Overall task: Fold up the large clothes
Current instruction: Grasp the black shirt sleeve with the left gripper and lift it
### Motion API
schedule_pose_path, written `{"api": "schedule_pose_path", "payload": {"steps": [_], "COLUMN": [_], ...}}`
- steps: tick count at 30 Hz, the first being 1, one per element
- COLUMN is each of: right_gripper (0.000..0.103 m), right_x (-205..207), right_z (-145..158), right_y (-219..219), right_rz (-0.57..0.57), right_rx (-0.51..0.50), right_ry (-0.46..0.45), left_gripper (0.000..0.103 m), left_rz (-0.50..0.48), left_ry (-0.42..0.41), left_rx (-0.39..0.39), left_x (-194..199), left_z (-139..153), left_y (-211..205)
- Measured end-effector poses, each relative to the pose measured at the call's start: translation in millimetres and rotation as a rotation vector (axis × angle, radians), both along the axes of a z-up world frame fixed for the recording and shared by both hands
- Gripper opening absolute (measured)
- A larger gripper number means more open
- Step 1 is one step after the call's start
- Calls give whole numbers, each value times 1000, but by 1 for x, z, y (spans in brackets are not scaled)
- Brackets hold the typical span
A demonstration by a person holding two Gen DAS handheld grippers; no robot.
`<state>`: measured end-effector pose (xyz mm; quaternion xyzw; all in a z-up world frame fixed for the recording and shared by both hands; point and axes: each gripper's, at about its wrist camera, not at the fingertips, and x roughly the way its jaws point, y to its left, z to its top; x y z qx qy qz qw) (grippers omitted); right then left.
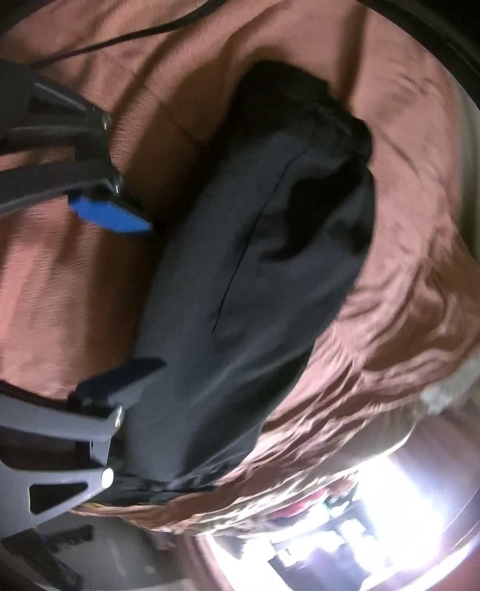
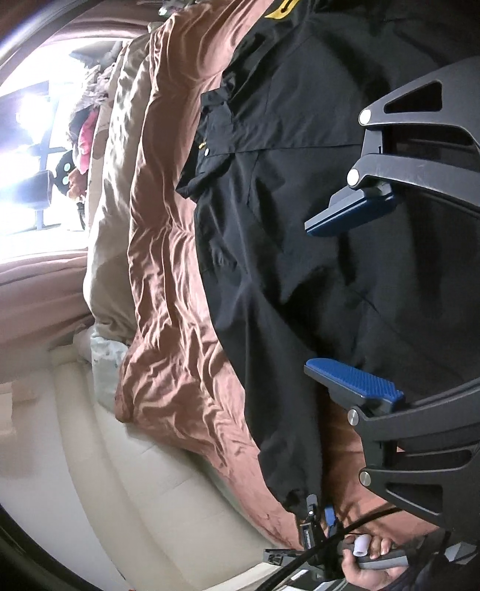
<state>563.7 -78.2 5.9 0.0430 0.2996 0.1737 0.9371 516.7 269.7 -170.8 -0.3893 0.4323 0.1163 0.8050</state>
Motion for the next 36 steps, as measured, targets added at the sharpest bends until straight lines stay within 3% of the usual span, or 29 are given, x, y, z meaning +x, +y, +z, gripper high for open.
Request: {"api": "schedule_pose_path", "payload": {"steps": [2, 4, 6, 8, 11, 17, 22, 26, 31, 36], "right_gripper": [54, 48, 38, 37, 30, 22, 11, 10, 10, 15], "right_x": [14, 33, 46, 63, 94, 148, 180, 200, 197, 162], "right_z": [-2, -6, -12, -18, -30, -59, -80, -102, -95, -60], "right_y": [0, 1, 4, 5, 5, 14, 21, 31, 27, -7], "right_rz": [-14, -29, -31, -39, -64, -92, -124, -154, -97, -30], "right_rx": [7, 34, 49, 81, 217, 330, 351, 327, 375, 400], "right_ry": [15, 55, 85, 116, 187, 272, 306, 377, 408, 370], "left_gripper": [32, 13, 9, 5, 3, 2, 2, 2, 2, 2], "left_rz": [42, 78, 98, 90, 63, 24, -32, -81, -136, -228], "left_ry": [18, 29, -18, -55, -112, -183, -242, -281, -359, -454], "left_rx": [1, 10, 14, 53, 81, 132, 164, 200, 243, 273], "left_x": [7, 12, 13, 14, 20, 36, 51, 63, 81, 102], "left_z": [-5, -5, 7, 21, 42, 82, 114, 143, 189, 234], "left_y": [7, 13, 14, 12, 9, 7, -1, -13, -36, -74]}}
